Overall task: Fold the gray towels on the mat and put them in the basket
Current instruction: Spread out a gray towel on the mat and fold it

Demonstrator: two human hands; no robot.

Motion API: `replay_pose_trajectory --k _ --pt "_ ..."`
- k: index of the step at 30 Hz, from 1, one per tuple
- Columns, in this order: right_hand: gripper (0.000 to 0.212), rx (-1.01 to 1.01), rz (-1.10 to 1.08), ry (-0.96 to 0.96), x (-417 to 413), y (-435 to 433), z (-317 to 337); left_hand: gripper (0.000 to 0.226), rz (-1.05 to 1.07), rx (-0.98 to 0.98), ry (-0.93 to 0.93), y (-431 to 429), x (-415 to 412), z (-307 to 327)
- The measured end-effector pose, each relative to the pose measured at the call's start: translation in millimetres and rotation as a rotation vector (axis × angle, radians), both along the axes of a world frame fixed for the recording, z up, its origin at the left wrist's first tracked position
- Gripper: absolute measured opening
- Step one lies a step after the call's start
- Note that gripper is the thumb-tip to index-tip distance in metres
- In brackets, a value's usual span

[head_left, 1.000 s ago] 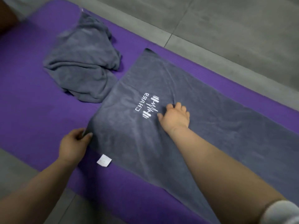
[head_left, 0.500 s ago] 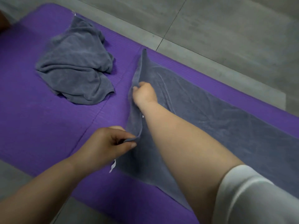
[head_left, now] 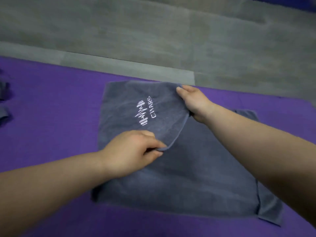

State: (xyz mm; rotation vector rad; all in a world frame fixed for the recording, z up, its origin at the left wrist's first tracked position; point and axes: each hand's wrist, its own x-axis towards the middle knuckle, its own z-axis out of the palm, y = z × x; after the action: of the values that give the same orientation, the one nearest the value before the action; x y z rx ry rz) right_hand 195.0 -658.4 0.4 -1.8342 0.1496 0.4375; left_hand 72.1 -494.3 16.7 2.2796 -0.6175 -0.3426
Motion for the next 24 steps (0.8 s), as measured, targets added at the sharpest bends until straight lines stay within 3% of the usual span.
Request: replay_pose_trajectory --k 2,4,11,13,15,19,24 --pt "0.022 -0.008 -0.055 0.001 -7.3 -63.7 -2.3 0.055 -0.098 0.114 -0.041 -60.3 8.9 4.7" --pt "0.023 0.038 -0.107 -0.003 -15.5 -127.1 -5.3 0.036 -0.176 0.171 0.017 -126.4 16.1 7.5" --pt "0.023 0.07 -0.21 0.109 -56.5 -292.3 -19.5 0.024 -0.216 0.009 0.253 -284.7 -15.3 -8.0" --pt "0.024 0.004 -0.241 0.143 -73.2 -318.0 -27.0 0.031 -0.208 -0.034 0.375 -301.8 -29.1 -18.7" --pt "0.027 -0.059 -0.312 0.243 -94.6 -335.6 -42.9 0.041 -0.255 0.052 0.413 -303.2 -36.6 -39.0" --pt "0.009 -0.081 -0.367 0.497 -146.0 -345.8 -80.6 0.033 -0.32 0.331 0.343 -274.7 -11.5 -83.5" --pt "0.025 -0.207 -0.374 0.494 -195.1 -337.9 -103.1 0.026 -0.157 0.504 0.209 -264.3 42.2 -105.1"
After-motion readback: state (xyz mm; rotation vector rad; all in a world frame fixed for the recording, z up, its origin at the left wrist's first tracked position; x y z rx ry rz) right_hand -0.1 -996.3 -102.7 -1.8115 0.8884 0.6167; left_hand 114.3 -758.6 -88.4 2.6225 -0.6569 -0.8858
